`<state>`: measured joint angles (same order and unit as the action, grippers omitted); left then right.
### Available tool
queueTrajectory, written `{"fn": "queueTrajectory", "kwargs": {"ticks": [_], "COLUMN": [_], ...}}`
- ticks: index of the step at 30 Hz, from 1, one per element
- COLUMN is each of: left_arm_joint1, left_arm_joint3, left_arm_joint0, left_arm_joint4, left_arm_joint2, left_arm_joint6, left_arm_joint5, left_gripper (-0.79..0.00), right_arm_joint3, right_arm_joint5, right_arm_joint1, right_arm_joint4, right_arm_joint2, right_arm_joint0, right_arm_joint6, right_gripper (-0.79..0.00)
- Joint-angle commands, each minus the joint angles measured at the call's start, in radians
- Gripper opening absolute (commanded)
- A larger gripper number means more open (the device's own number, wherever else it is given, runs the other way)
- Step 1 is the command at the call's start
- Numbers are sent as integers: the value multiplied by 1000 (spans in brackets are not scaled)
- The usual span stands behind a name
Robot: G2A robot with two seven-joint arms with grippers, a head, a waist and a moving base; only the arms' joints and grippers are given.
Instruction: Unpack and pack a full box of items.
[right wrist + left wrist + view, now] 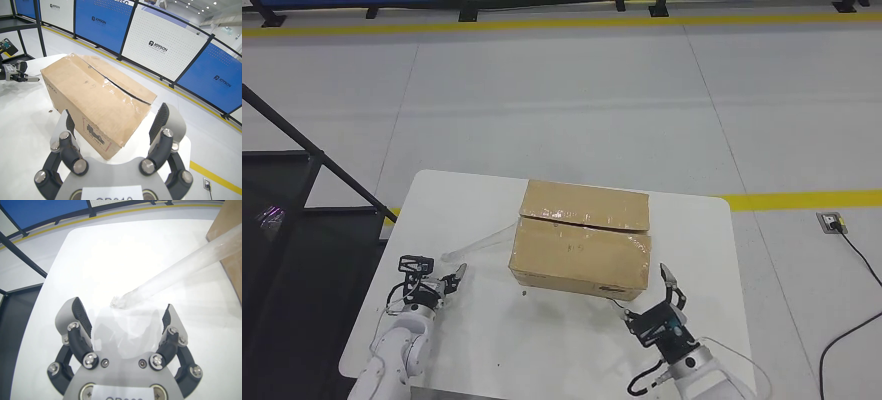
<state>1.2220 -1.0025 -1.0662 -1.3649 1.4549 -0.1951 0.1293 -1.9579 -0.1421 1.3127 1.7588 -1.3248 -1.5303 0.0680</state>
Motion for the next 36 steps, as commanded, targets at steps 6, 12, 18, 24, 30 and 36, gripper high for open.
{"fn": "queueTrajectory", "kwargs": {"ticks": [6,12,18,24,30,36], "left_arm_joint1": [-6,-29,-43,-46,-46,-45], "left_arm_joint3": [-103,-296,-475,-536,-536,-553], "left_arm_joint0": [-56,-177,-301,-342,-342,-329], "left_arm_joint4": [0,-41,-47,-40,-40,118], "left_arm_joint2": [4,51,88,102,102,128], "left_arm_joint6": [-29,-34,-51,-31,-31,-24], "left_arm_joint5": [72,197,286,289,289,332], "left_gripper": [0,0,0,0,0,0], "right_arm_joint3": [17,114,245,245,258,380], "right_arm_joint5": [-61,-230,-446,-446,-397,-471], "right_arm_joint1": [4,-3,-17,-17,-16,-28], "right_arm_joint4": [-218,-502,-737,-737,-765,-1058], "right_arm_joint2": [-44,-133,-195,-195,-186,-225], "right_arm_joint0": [74,176,275,275,287,368], "right_arm_joint6": [-111,-207,-283,-283,-307,-478], "right_gripper": [0,0,0,0,0,0]}}
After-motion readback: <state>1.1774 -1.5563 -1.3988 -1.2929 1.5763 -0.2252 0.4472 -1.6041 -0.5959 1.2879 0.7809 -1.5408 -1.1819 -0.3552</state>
